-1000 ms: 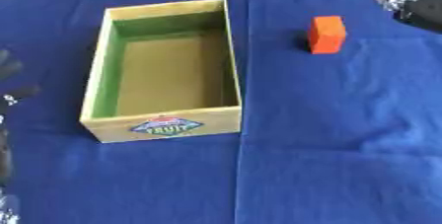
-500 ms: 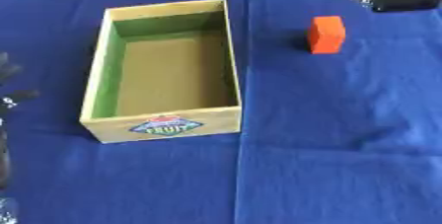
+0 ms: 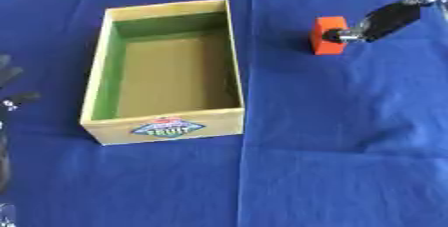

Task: Pick up objects on the table and place them in the box.

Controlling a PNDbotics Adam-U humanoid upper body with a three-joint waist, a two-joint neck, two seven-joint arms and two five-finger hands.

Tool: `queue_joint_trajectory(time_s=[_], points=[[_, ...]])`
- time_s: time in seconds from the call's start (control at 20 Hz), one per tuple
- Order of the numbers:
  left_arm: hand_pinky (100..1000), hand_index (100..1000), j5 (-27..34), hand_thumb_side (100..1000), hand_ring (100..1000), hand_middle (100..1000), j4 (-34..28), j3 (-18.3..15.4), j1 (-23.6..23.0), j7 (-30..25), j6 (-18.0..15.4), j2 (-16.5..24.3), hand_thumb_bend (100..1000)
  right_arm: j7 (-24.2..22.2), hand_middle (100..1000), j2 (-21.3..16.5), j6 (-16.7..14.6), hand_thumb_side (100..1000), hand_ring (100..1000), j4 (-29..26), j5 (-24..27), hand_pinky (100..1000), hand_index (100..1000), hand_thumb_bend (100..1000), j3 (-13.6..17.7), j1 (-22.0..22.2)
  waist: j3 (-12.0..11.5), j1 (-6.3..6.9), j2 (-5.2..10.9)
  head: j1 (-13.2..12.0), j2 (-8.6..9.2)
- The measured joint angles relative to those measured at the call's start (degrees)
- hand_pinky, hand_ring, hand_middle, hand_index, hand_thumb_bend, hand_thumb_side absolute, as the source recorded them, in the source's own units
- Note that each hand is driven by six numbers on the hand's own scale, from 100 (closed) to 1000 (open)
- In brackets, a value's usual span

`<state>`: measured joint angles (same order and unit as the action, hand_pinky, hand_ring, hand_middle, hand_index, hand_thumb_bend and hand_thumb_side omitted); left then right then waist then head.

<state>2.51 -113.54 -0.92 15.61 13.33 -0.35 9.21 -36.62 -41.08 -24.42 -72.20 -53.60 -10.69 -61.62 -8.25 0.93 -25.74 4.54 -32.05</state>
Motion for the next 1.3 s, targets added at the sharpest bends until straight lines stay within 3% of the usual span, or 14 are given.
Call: queue_joint_trajectory(time_s=[0.25,0.45,0.9,1.3], points=[[627,768,0.01,981,811,773,0.0,0.02,0.0,-0.13,0.01,0.4,100,-3.28,908,1.78,-1.63,737,922,6.34,-2.67,926,1000,403,0.18,-3.51,-0.02,-0.3,0.0,0.23,0.24],[627,768,0.02,982,811,774,0.0,0.05,0.01,-0.32,0.14,0.4,100,-5.12,908,4.0,0.15,695,926,11.46,-4.92,916,1000,370,1.93,-6.29,-0.32,-0.3,0.0,0.69,0.46],[628,767,0.11,982,812,774,0.0,0.36,0.03,-0.56,0.23,0.4,100,-8.52,916,7.09,3.55,707,937,22.55,-9.55,917,1000,377,6.84,-11.41,-0.84,-0.56,-0.47,1.28,1.0],[629,768,0.3,980,813,775,0.0,0.37,0.04,-0.67,0.32,0.4,100,-7.91,919,7.84,2.94,727,938,27.72,-9.83,920,1000,360,8.25,-13.53,-1.23,-0.7,-0.77,1.64,1.2]])
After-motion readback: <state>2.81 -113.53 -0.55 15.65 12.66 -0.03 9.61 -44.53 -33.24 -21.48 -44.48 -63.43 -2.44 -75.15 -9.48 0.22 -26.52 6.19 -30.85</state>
